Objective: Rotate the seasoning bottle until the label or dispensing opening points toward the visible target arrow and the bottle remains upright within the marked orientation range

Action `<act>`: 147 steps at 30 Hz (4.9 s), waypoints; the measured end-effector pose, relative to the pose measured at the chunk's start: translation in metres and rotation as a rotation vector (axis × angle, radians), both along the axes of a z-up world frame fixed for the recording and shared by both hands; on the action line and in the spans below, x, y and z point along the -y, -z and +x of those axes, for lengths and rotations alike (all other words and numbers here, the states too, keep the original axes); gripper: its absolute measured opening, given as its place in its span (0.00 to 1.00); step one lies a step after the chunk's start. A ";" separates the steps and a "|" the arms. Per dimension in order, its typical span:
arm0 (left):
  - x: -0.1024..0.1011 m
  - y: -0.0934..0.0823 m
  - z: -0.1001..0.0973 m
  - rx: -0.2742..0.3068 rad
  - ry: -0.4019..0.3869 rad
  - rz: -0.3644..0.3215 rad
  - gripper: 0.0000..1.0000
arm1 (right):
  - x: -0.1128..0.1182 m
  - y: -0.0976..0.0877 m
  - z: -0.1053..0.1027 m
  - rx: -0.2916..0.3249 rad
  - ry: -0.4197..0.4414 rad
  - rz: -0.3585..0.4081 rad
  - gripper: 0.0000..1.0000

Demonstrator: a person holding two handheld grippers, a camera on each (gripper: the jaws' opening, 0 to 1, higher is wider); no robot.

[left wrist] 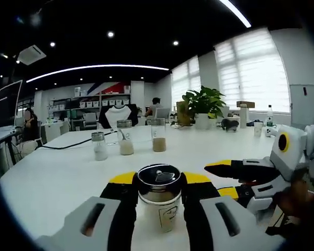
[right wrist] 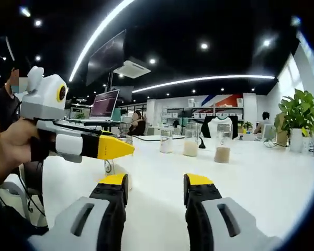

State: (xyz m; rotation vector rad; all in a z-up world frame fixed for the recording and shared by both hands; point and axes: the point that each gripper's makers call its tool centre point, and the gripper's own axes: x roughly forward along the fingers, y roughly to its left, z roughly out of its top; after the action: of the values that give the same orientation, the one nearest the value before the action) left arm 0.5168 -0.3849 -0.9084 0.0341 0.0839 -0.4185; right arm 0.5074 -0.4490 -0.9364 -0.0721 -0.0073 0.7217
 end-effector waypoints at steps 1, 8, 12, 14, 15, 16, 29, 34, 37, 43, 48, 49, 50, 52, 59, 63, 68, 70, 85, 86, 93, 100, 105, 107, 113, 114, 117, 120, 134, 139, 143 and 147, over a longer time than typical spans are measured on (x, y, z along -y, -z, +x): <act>0.000 0.000 0.000 0.003 0.004 -0.001 0.34 | 0.000 0.001 0.000 -0.002 0.000 -0.001 0.41; -0.002 -0.003 0.000 0.055 0.010 0.026 0.33 | -0.004 -0.002 -0.002 0.006 -0.031 0.027 0.43; -0.007 -0.010 0.002 0.075 0.012 -0.007 0.33 | -0.005 0.000 -0.003 -0.004 -0.031 0.030 0.45; -0.011 -0.014 0.004 0.083 0.003 -0.002 0.33 | -0.003 -0.001 -0.002 -0.007 -0.022 0.042 0.46; -0.015 -0.016 0.006 0.088 -0.003 0.005 0.33 | -0.002 -0.001 -0.002 -0.007 -0.020 0.046 0.46; -0.019 -0.018 0.007 0.091 -0.010 0.005 0.33 | -0.002 -0.001 -0.002 -0.010 -0.020 0.052 0.46; -0.070 -0.033 0.019 0.103 -0.104 -0.013 0.33 | 0.002 -0.001 0.003 -0.035 0.003 0.090 0.46; -0.074 -0.028 0.017 0.089 -0.114 -0.024 0.33 | 0.003 -0.001 0.003 -0.048 0.000 0.109 0.46; -0.078 -0.025 0.019 0.080 -0.122 -0.030 0.33 | 0.003 0.000 0.002 -0.058 -0.006 0.120 0.46; -0.088 -0.025 0.021 0.076 -0.136 -0.028 0.33 | 0.000 0.003 0.001 -0.075 -0.015 0.102 0.61; -0.098 -0.027 0.026 0.080 -0.150 -0.021 0.33 | 0.001 0.005 0.001 -0.067 -0.004 0.074 0.73; -0.100 -0.027 0.027 0.082 -0.152 -0.020 0.33 | 0.000 0.006 0.001 -0.064 -0.004 0.064 0.76; -0.105 -0.027 0.028 0.081 -0.154 -0.020 0.33 | 0.000 0.006 0.001 -0.063 -0.001 0.058 0.79; -0.111 -0.026 0.032 0.082 -0.155 -0.015 0.33 | 0.001 0.008 0.002 -0.058 0.018 0.036 0.87; -0.115 -0.018 0.037 0.063 -0.154 -0.026 0.33 | 0.006 0.007 0.005 -0.057 0.039 0.044 0.97; -0.119 -0.014 0.041 0.055 -0.161 -0.021 0.33 | 0.005 0.007 0.004 -0.055 0.036 0.041 0.98; -0.123 -0.012 0.045 0.050 -0.164 -0.015 0.33 | 0.006 0.010 0.006 -0.057 0.050 0.010 0.98; -0.124 -0.012 0.047 0.050 -0.164 -0.021 0.33 | 0.006 0.010 0.007 -0.060 0.048 0.016 0.98; -0.136 -0.005 0.061 0.029 -0.169 -0.006 0.33 | 0.007 0.012 0.010 -0.061 0.054 0.004 0.94; -0.137 -0.005 0.061 0.028 -0.170 -0.010 0.33 | 0.007 0.013 0.011 -0.060 0.058 -0.010 0.93; -0.140 -0.002 0.062 0.019 -0.165 -0.021 0.33 | 0.007 0.013 0.012 -0.060 0.059 -0.005 0.93; -0.147 -0.002 0.067 0.017 -0.178 -0.027 0.33 | 0.008 0.015 0.013 -0.063 0.068 -0.008 0.92; -0.151 0.001 0.064 0.016 -0.176 -0.036 0.34 | 0.008 0.016 0.013 -0.064 0.063 -0.020 0.92; -0.150 0.002 0.066 0.017 -0.167 -0.027 0.34 | 0.008 0.016 0.013 -0.064 0.067 -0.022 0.92; -0.149 0.003 0.066 0.018 -0.157 -0.009 0.34 | 0.009 0.016 0.013 -0.065 0.069 -0.014 0.92; -0.149 0.003 0.067 0.019 -0.155 -0.009 0.34 | 0.009 0.016 0.013 -0.065 0.068 -0.016 0.92; -0.149 0.003 0.067 0.020 -0.144 -0.003 0.34 | 0.008 0.017 0.012 -0.065 0.065 -0.019 0.92; -0.148 0.002 0.068 0.018 -0.135 -0.001 0.34 | 0.008 0.016 0.012 -0.063 0.062 -0.019 0.92; -0.149 0.002 0.069 0.005 -0.119 0.014 0.34 | 0.008 0.015 0.013 -0.055 0.061 -0.021 0.91; -0.147 0.001 0.068 0.006 -0.110 0.012 0.34 | 0.008 0.014 0.013 -0.055 0.060 -0.012 0.91; -0.147 0.001 0.069 0.001 -0.096 0.014 0.34 | 0.006 0.014 0.012 -0.054 0.047 -0.022 0.91; -0.146 0.001 0.068 0.001 -0.093 0.020 0.34 | 0.006 0.014 0.012 -0.054 0.048 -0.021 0.91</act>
State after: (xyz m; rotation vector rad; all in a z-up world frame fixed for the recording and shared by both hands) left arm 0.5844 -0.2385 -0.9091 0.0500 0.0885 -0.3244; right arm 0.5190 -0.4552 -0.9505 -0.0723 0.0533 0.6755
